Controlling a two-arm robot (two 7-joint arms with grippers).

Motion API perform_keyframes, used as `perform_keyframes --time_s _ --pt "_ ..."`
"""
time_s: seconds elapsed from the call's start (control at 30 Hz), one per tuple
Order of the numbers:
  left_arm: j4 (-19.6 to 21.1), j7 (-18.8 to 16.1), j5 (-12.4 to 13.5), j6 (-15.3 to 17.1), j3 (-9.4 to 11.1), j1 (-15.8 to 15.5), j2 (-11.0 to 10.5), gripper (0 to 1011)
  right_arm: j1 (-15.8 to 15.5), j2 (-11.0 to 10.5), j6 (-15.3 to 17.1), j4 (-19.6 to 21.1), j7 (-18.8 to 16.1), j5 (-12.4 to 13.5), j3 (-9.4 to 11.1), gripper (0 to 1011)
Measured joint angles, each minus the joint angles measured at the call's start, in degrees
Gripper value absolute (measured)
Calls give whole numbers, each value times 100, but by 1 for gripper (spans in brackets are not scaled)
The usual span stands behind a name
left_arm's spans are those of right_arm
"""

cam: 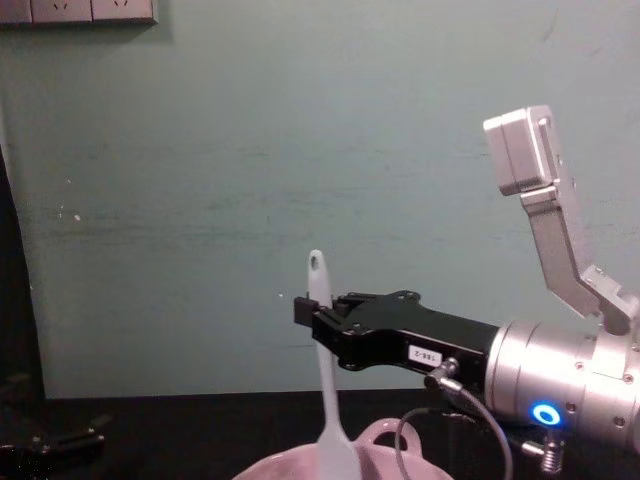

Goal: Use the one hand to pick up the spoon and stir the clear water in the bowl.

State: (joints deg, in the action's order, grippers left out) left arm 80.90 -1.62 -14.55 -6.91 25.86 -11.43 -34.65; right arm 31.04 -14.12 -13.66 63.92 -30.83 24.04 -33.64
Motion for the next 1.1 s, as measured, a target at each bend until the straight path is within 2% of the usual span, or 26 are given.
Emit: perform_keyframes --time_s 0.1,0.3,0.5,0.67,0.87,1.1 --pt "0 0 0 0 0 0 0 1011 -9 -52 -48 -2 25 -85 56 114" --pt "0 0 0 0 0 0 0 1011 -248 -330 58 385 -34 -127 184 114" --pt "0 0 1 0 0 0 0 1011 -595 -696 475 1055 -353 85 316 113" --pt "0 0 0 0 0 0 0 1011 -814 -938 917 1535 -703 417 366 114" --pt "0 0 0 0 0 0 0 1011 -922 -1046 1243 1824 -900 685 235 113" --pt "0 0 0 0 0 0 0 1011 -888 -931 1254 1790 -917 763 39 113"
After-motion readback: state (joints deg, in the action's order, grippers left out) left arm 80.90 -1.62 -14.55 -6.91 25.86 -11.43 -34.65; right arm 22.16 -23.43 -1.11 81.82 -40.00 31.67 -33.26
